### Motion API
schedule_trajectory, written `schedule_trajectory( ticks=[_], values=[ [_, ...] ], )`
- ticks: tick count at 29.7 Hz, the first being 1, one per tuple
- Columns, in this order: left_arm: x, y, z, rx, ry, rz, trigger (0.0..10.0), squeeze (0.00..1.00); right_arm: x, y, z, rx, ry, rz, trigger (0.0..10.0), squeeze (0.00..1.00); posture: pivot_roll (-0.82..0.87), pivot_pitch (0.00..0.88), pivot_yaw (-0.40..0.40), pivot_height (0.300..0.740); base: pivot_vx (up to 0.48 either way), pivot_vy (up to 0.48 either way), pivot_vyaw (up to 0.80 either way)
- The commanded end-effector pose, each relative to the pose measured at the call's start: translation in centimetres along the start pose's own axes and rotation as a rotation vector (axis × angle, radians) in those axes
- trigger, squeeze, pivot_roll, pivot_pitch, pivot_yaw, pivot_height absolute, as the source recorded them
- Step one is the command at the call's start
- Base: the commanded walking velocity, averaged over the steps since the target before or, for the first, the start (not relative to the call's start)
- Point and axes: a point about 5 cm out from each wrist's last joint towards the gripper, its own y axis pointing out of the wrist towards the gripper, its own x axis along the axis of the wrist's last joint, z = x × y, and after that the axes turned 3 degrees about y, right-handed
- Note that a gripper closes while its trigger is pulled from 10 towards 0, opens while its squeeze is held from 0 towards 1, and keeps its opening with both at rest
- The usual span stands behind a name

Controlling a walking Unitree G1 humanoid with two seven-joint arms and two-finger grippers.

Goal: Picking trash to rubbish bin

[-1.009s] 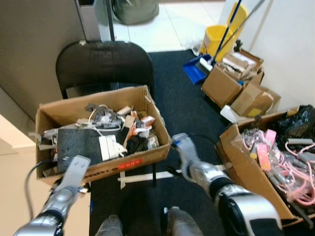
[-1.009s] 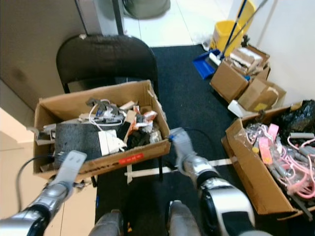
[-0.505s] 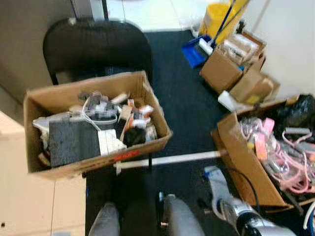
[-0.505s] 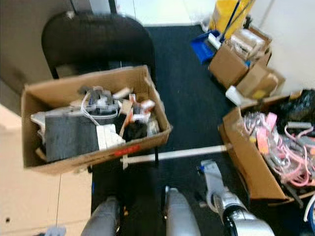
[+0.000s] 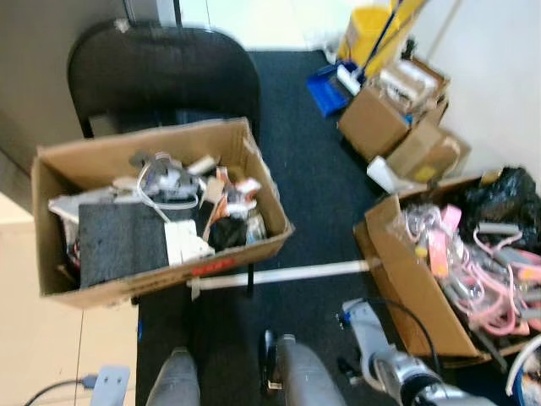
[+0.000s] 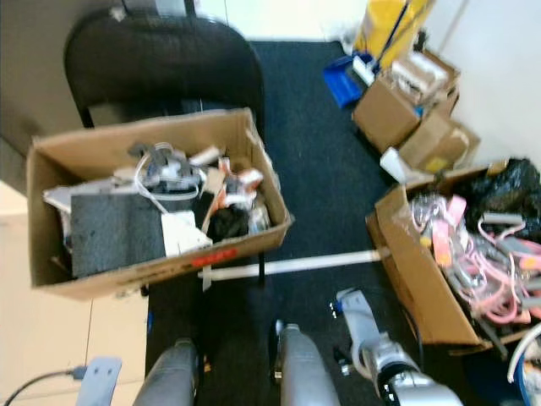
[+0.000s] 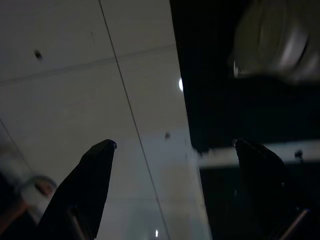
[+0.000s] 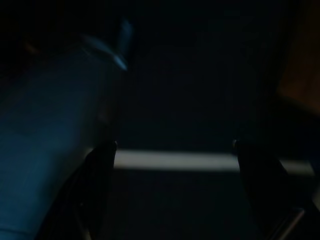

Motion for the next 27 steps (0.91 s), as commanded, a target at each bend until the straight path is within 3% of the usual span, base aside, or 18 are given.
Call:
schedule_trajectory(
  ticks=[1, 2, 7, 14, 19, 24, 26, 27],
  values=[
    [-0.3, 0.0, 0.1, 0.003, 0.024, 0.019, 10.0, 0.0, -0.2, 0.1, 0.5, 0.01, 0.016, 0.001, 10.0, 0.0, 0.15, 0.113, -0.092, 0.74, 0.0, 0.0, 0.0],
    [0.6, 0.1, -0.4, -0.009, 0.033, -0.001, 10.0, 0.0, 0.5, 0.2, 1.2, 0.024, -0.004, -0.011, 10.0, 0.0, 0.17, 0.102, -0.096, 0.74, 0.0, 0.0, 0.0],
    [0.8, 0.1, -1.3, -0.035, 0.054, -0.008, 10.0, 0.0, 0.4, 0.3, 1.7, 0.036, -0.057, 0.002, 10.0, 0.0, 0.17, 0.082, -0.094, 0.74, 0.0, 0.0, 0.0],
    [-3.0, -0.9, -3.1, -0.088, 0.032, 0.106, 10.0, 0.0, -2.4, 0.1, 0.8, 0.007, -0.044, 0.07, 10.0, 0.0, 0.17, 0.041, -0.092, 0.74, 0.0, 0.0, 0.0],
    [-4.2, -1.3, -3.3, -0.099, 0.026, 0.141, 10.0, 0.0, -3.4, 0.0, 0.3, -0.006, -0.041, 0.097, 10.0, 0.0, 0.18, 0.017, -0.093, 0.74, 0.0, 0.0, 0.0],
    [-6.6, -1.9, -1.7, -0.041, 0.022, 0.225, 10.0, 0.0, -4.2, -0.2, -0.6, -0.029, -0.024, 0.112, 10.0, 0.0, 0.18, 0.003, -0.093, 0.74, 0.0, 0.0, 0.0],
    [-5.4, -1.4, 1.0, 0.098, -0.019, 0.166, 10.0, 0.0, -4.0, -0.2, -0.7, -0.035, -0.018, 0.105, 10.0, 0.0, 0.17, 0.0, -0.091, 0.74, 0.0, 0.0, 0.0],
    [-5.4, -1.4, 1.0, 0.098, -0.019, 0.166, 10.0, 0.0, -4.0, -0.2, -0.7, -0.035, -0.018, 0.105, 10.0, 0.0, 0.17, 0.0, -0.091, 0.74, 0.0, 0.0, 0.0]
  ],
)
